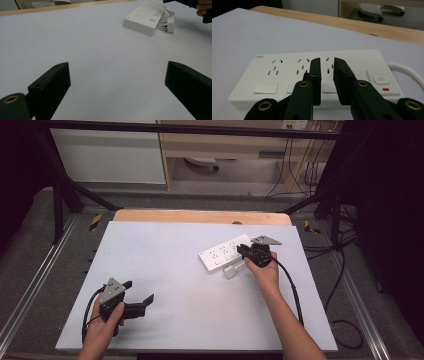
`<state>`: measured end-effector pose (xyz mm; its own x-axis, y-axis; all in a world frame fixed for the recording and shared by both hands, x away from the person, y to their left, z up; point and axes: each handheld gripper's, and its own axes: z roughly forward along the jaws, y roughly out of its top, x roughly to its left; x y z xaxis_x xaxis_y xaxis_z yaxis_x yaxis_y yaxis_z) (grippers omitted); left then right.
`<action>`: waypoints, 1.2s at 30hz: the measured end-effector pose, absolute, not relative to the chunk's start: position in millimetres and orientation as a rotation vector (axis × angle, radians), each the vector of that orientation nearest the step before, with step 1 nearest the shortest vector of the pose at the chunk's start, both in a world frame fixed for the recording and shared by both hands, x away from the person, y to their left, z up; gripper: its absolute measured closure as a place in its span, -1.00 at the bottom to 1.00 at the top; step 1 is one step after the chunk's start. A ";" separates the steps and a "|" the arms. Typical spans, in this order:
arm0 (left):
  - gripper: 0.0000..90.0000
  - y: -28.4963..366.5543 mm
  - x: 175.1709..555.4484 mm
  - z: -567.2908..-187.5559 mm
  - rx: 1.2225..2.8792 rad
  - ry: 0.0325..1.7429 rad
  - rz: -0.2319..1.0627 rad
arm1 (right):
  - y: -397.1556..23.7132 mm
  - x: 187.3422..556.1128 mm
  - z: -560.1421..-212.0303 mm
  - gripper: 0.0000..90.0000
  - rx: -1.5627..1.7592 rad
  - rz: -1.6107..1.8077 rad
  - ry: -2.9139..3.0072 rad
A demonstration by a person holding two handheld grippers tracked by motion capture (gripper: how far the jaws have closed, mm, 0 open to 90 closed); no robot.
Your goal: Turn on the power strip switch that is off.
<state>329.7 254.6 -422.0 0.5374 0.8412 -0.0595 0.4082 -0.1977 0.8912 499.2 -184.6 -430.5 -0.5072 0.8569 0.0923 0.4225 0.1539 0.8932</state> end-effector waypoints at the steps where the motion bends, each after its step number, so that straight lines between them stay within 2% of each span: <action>1: -0.86 254.7 329.7 -421.9 1.810 1.036 0.563 | -184.4 497.8 -428.5 0.64 1.218 1.329 1.995; 4: -0.86 254.7 329.8 -422.0 1.811 1.035 0.565 | -184.6 494.1 -423.1 0.55 1.210 1.336 1.992; 8: -0.86 254.7 329.5 -421.8 1.806 1.035 0.564 | -185.0 489.9 -417.4 0.34 1.219 1.361 1.986; 13: -0.86 255.2 329.5 -421.5 1.804 1.033 0.566 | -183.1 485.9 -411.8 -0.07 1.255 1.376 1.997; 20: -0.86 255.1 329.8 -421.9 1.804 1.036 0.565 | -184.0 477.7 -400.1 -0.36 1.264 1.390 1.987; 36: -0.86 255.0 329.9 -422.2 1.807 1.038 0.564 | -197.0 459.2 -379.5 -0.61 1.228 1.410 1.987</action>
<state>329.9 255.0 -422.2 0.5345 0.8430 -0.0600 0.4079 -0.1951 0.8919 459.2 -197.0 -379.5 -0.5277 0.8355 0.1534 0.4210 0.1004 0.9015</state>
